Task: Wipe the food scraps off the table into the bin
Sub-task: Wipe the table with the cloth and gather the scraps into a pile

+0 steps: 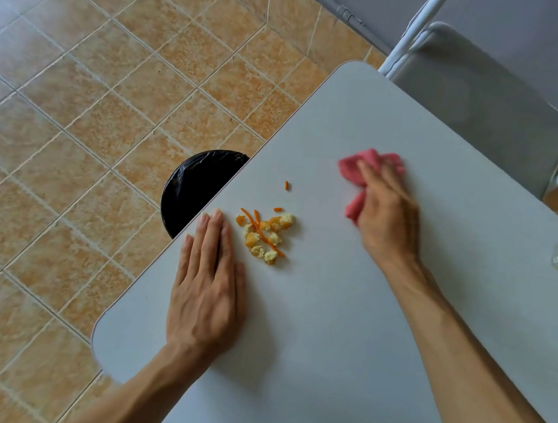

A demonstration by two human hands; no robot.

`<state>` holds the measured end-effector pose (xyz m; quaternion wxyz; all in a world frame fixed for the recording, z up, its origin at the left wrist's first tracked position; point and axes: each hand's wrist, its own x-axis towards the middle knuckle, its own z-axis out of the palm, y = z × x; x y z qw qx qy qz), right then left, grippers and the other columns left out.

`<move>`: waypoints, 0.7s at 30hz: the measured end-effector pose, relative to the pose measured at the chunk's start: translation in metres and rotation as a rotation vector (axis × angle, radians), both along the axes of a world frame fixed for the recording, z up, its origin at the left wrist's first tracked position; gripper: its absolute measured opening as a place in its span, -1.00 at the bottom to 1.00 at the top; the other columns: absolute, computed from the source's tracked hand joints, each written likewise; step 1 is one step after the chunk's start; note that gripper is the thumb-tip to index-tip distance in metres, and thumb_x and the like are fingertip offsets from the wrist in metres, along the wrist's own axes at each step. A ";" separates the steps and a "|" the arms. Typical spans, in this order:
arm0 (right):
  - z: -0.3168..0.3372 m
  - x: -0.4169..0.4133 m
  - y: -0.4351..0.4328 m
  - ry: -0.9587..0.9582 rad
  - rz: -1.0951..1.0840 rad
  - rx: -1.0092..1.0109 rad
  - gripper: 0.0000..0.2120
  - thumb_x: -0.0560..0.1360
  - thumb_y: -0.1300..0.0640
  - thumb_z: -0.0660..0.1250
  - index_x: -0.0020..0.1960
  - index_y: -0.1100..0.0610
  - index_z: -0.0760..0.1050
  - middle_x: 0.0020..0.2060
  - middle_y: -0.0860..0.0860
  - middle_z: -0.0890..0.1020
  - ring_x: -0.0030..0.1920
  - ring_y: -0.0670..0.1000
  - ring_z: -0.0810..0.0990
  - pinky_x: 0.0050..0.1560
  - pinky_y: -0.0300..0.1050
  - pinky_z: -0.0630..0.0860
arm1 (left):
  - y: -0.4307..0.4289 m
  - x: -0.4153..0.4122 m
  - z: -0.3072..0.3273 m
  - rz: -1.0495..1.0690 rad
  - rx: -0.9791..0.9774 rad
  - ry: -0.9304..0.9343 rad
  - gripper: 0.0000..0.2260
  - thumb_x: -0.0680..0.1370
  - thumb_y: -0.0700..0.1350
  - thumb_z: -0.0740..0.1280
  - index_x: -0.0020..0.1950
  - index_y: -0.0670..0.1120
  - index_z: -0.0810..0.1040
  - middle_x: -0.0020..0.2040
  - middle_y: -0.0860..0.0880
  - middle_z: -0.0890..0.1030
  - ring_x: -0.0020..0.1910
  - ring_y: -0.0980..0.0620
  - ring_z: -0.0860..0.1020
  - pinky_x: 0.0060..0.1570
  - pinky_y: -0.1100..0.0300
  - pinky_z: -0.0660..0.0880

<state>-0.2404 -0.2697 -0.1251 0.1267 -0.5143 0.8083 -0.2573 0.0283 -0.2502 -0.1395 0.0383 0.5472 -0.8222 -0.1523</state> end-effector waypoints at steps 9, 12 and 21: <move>-0.010 0.053 0.030 0.242 -0.129 0.101 -0.43 0.55 0.13 0.02 0.53 0.14 0.38 0.54 0.22 0.35 0.58 0.27 0.25 0.61 0.18 0.12 | 0.001 0.001 0.001 0.002 0.011 -0.005 -0.46 0.67 -0.01 -0.04 0.60 -0.23 -0.02 0.63 -0.15 -0.04 0.61 -0.06 -0.13 0.57 0.01 -0.13; -0.011 0.074 0.008 0.182 0.078 0.082 -0.39 0.48 0.09 0.11 0.52 0.18 0.39 0.54 0.21 0.36 0.57 0.27 0.26 0.60 0.21 0.11 | 0.000 0.002 -0.001 0.004 0.001 -0.015 -0.46 0.67 -0.01 -0.04 0.59 -0.24 0.00 0.62 -0.15 -0.02 0.61 -0.06 -0.11 0.57 0.02 -0.13; -0.010 0.076 0.101 0.143 -0.260 0.055 -0.57 0.66 0.16 0.14 0.52 0.14 0.41 0.54 0.18 0.37 0.58 0.22 0.26 0.59 0.18 0.18 | 0.001 0.001 -0.002 0.004 0.002 0.007 -0.46 0.66 -0.02 -0.05 0.59 -0.26 0.04 0.62 -0.16 0.01 0.61 -0.07 -0.10 0.57 -0.03 -0.06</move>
